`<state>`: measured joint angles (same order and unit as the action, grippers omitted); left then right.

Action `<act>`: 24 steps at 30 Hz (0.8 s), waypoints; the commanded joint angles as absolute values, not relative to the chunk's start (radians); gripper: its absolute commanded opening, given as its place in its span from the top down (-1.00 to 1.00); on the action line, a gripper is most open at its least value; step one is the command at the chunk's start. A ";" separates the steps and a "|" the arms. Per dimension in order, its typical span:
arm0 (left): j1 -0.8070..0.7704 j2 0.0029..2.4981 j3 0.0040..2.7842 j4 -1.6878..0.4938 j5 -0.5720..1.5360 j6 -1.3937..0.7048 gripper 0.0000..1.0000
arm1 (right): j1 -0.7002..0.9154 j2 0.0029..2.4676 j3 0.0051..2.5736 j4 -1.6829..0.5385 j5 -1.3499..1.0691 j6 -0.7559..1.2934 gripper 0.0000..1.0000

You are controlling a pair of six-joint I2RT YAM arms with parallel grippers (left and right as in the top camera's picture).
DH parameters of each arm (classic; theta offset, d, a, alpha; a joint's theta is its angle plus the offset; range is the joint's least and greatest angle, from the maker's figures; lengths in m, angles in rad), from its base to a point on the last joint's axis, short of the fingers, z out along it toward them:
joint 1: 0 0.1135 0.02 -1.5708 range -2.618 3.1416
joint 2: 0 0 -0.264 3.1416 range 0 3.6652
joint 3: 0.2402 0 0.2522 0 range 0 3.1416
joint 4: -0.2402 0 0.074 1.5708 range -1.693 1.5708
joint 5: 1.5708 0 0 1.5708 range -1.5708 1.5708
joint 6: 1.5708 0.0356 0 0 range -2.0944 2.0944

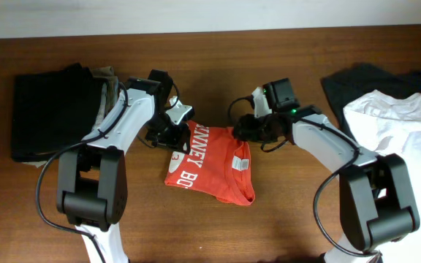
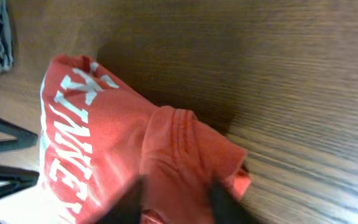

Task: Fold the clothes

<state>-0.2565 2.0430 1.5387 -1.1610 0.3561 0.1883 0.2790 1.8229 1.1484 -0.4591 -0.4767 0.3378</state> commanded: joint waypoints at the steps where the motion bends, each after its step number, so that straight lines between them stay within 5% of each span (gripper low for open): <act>1: -0.254 2.043 1.536 -1.159 0.352 0.208 0.01 | 0.245 1.828 1.160 -0.440 -0.452 0.358 0.92; 4: -0.254 2.043 1.536 -1.159 0.352 0.208 0.00 | 0.118 1.828 1.162 -0.484 -0.464 0.476 0.90; 6: -0.254 2.043 1.536 -1.159 0.352 0.208 0.00 | 0.071 1.828 1.162 -0.568 -0.468 0.478 0.32; 7: -0.254 2.043 1.536 -1.159 0.352 0.208 -0.21 | 0.056 1.828 1.162 -0.612 -0.468 0.448 0.26; 11: -0.254 2.043 1.579 -1.249 0.356 0.208 -0.30 | 0.067 1.766 1.162 -0.670 -0.672 0.215 0.41; 13: -0.254 2.043 1.627 -1.325 0.418 0.208 -0.01 | 0.130 1.722 1.162 -0.660 -0.681 0.213 0.59; 14: -0.254 2.043 1.629 -1.362 0.466 0.207 0.38 | 0.171 1.723 1.162 -0.635 -0.680 0.218 0.71; 16: -0.255 2.043 1.589 -1.392 0.475 0.192 0.74 | 0.240 1.754 1.162 -0.537 -0.605 0.292 0.75; 20: -0.255 2.043 1.384 -1.221 0.476 0.097 0.76 | 0.295 1.903 1.162 -0.376 -0.515 0.459 0.78; 22: -0.254 2.043 1.265 -1.087 0.473 0.071 0.76 | 0.296 1.969 1.162 -0.477 -0.484 0.605 0.87; 24: -0.247 2.043 1.225 -0.956 0.387 -0.001 0.96 | 0.303 1.970 1.161 -0.673 -0.416 0.742 0.92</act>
<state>-0.2562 2.0418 1.2697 -1.0523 0.4747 0.0887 0.2893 1.9610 1.1664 -0.5671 -0.5220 0.5690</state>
